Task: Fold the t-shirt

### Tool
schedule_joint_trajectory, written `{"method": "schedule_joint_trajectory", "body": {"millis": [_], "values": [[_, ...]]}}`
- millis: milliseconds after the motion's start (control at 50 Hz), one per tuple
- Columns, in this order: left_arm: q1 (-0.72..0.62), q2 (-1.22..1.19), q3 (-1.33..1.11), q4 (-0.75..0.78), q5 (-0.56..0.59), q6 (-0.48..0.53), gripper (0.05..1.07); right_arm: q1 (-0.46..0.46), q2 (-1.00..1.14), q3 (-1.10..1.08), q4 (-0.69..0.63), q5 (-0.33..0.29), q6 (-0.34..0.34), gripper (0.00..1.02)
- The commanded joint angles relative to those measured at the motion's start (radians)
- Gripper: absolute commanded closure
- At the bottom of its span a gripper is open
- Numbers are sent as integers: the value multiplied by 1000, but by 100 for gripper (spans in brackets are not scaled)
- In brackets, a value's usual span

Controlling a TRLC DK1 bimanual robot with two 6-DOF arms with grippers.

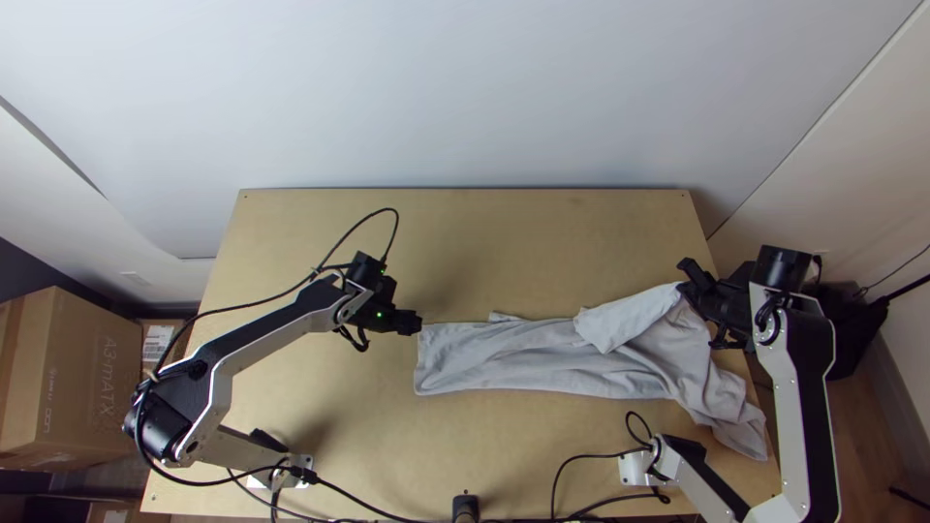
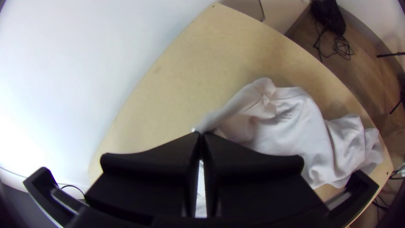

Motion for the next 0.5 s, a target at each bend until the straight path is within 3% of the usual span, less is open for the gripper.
{"method": "schedule_joint_trajectory", "body": {"millis": [0, 480], "values": [[-10, 34, 11, 3, -13, -9, 51, 2, -21, -16, 7, -5, 18, 100], [-107, 98, 11, 30, -45, -22, 51, 2, -44, -18, 7, -5, 29, 100]]}}
